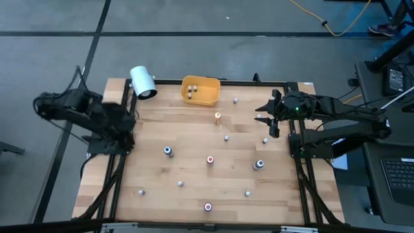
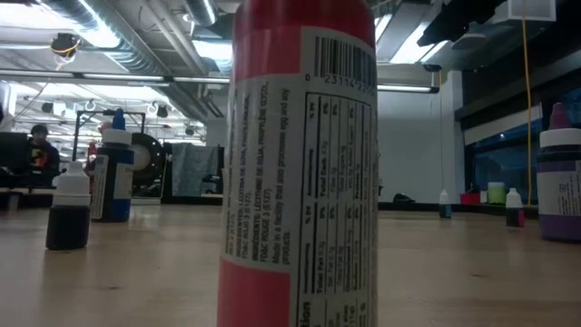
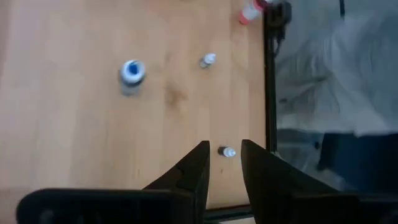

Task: Pick & Place food coloring
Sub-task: Put the black food coloring bottle into the yellow bin

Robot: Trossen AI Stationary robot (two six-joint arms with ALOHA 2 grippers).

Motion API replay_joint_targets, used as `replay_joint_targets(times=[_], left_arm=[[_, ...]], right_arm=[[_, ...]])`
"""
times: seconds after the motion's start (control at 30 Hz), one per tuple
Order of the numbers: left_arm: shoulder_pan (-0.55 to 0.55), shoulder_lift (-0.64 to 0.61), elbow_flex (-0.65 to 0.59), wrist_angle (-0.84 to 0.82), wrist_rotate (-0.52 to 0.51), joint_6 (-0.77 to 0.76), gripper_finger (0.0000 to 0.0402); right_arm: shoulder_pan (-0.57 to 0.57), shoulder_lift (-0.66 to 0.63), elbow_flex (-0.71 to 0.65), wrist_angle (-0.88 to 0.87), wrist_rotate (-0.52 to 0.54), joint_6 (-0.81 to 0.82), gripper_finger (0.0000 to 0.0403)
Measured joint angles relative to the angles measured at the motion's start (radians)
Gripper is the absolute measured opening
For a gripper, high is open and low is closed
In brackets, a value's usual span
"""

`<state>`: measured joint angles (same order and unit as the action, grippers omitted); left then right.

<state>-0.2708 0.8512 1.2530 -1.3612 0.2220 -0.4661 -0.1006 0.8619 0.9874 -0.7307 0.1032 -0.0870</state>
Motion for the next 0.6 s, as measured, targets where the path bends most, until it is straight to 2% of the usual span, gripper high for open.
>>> replay_joint_targets(times=[0.23, 0.6], left_arm=[[-0.281, 0.201, 0.000, 0.059, -0.114, -0.100, 0.0075], [-0.643, 0.434, 0.000, 0.119, -0.419, -0.597, 0.0061]], right_arm=[[0.000, 0.000, 0.000, 0.000, 0.000, 0.000, 0.0169], [0.000, 0.000, 0.000, 0.000, 0.000, 0.000, 0.0169]])
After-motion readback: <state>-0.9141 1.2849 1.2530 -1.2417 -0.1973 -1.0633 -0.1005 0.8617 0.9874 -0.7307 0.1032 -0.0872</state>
